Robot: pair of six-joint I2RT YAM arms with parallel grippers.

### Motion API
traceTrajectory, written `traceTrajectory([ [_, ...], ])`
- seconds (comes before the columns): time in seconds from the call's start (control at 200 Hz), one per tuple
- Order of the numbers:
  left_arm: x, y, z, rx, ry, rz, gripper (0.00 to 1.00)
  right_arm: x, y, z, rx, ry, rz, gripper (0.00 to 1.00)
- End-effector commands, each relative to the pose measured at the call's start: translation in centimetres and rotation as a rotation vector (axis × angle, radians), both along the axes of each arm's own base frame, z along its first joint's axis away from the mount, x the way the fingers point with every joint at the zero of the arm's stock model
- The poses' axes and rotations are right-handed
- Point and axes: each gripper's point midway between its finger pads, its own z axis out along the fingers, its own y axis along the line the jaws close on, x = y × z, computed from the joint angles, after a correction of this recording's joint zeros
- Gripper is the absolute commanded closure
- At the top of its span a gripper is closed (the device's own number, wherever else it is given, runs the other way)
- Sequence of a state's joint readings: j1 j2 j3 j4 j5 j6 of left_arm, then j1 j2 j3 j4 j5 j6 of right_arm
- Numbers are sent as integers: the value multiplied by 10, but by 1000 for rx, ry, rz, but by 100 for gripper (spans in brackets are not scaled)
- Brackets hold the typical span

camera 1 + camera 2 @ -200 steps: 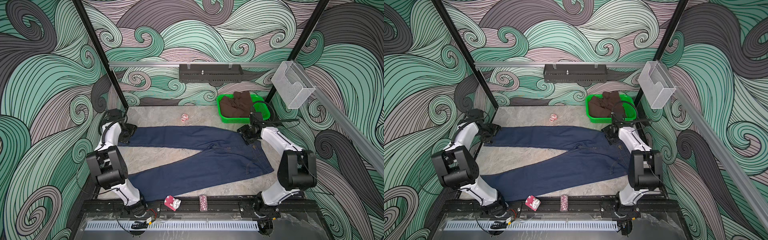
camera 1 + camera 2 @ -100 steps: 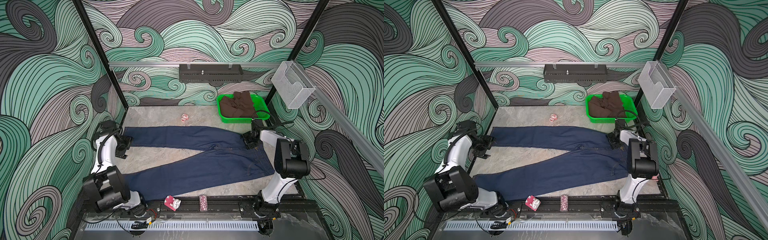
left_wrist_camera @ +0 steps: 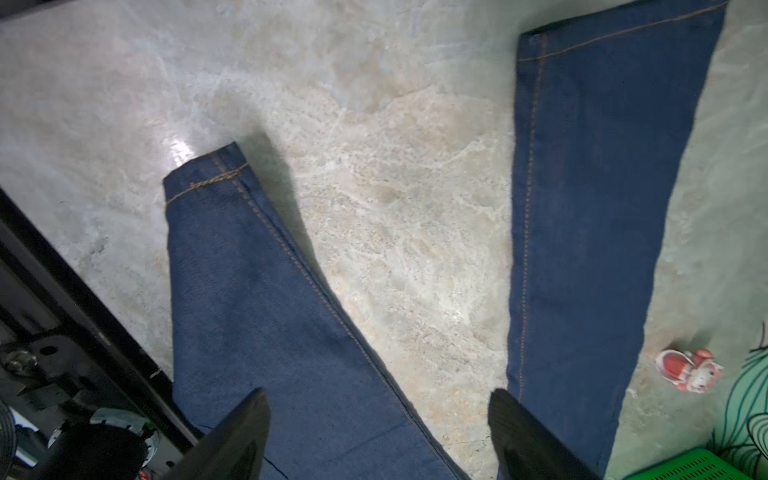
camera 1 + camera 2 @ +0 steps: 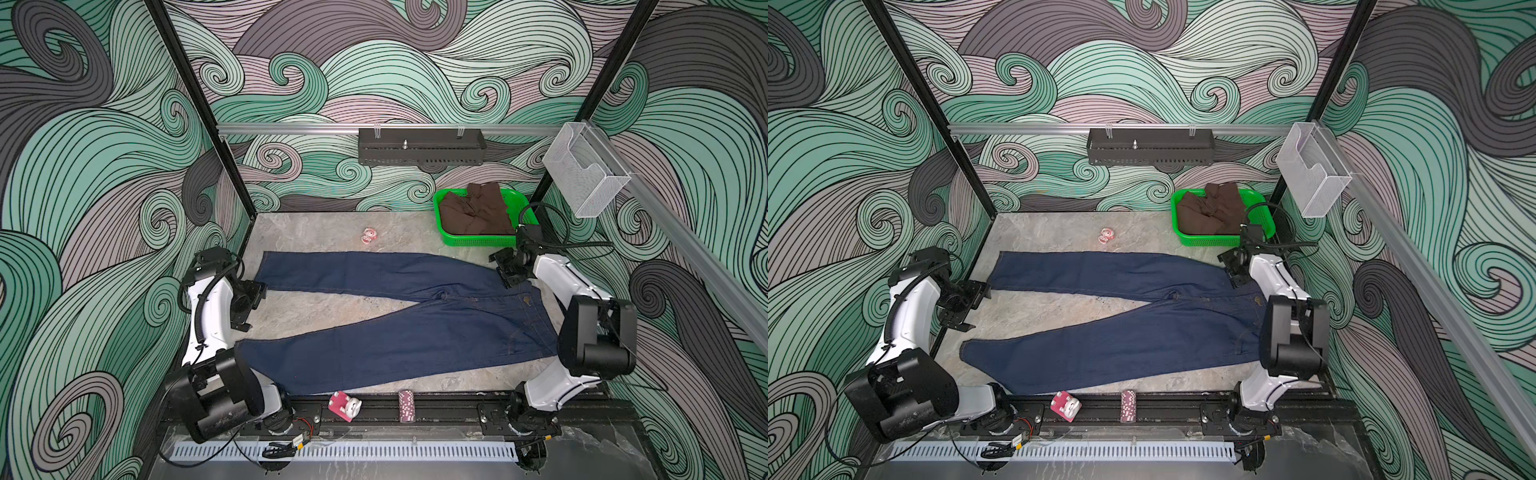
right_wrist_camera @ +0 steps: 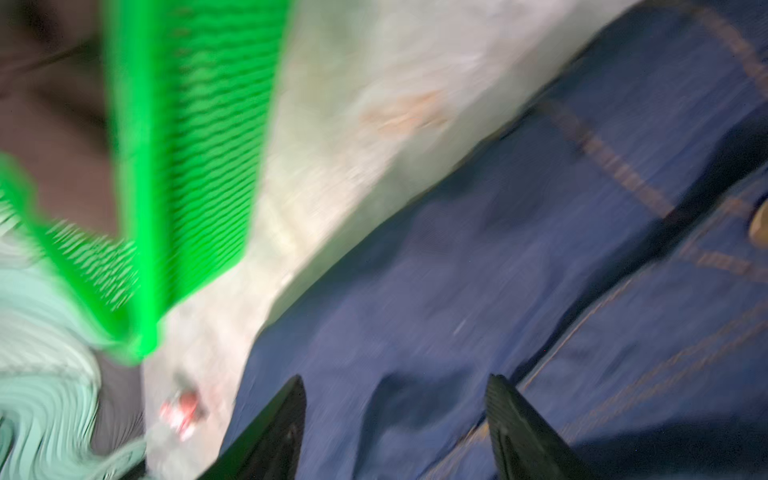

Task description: Fold and stack the trousers

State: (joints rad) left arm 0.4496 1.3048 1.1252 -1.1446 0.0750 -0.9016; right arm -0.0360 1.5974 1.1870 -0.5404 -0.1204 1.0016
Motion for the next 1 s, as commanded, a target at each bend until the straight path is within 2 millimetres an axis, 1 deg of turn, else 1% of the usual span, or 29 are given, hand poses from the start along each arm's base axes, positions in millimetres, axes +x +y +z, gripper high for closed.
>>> traceTrajectory([
  [0.0,-42,0,-5,42,128,59,12,-33,31,10,-16,43,85,30],
  [0.075,-60,0,-12,64,181,86,9,-48,51,10,0,43,116,30],
  [0.125,-68,-1,-18,66,200,100,8,-58,65,8,13,47,147,30],
  [0.245,-80,-8,-36,52,209,126,7,-80,95,7,27,49,231,30],
  [0.315,-85,-12,-47,39,210,132,7,-92,107,7,25,46,270,30],
  [0.415,-93,-17,-62,30,221,133,7,-108,116,3,26,53,301,30],
  [0.53,-98,-22,-80,18,221,130,7,-120,117,-2,20,65,307,30],
  [0.625,-92,-25,-88,0,186,123,7,-128,114,-4,16,68,302,30],
  [0.665,-91,-25,-91,-2,181,120,9,-130,112,-5,12,68,297,30],
  [0.736,-85,-25,-95,-8,159,105,18,-134,109,-5,6,64,289,30],
  [0.771,-81,-26,-96,-14,148,98,27,-135,108,-4,4,60,286,30],
  [0.791,-78,-25,-96,-17,137,94,35,-136,107,-4,3,59,285,30],
  [0.831,-70,-26,-93,-21,106,83,53,-137,106,-5,1,58,280,30],
  [0.861,-63,-25,-88,-15,80,72,68,-139,105,-5,2,57,277,30],
  [0.881,-58,-25,-84,-7,62,59,75,-139,105,-5,3,55,274,30],
  [0.936,-44,-25,-68,29,18,22,89,-141,104,-5,3,54,270,30],
  [0.996,-30,-30,-53,50,1,-19,100,-142,103,-6,2,53,267,30],
])
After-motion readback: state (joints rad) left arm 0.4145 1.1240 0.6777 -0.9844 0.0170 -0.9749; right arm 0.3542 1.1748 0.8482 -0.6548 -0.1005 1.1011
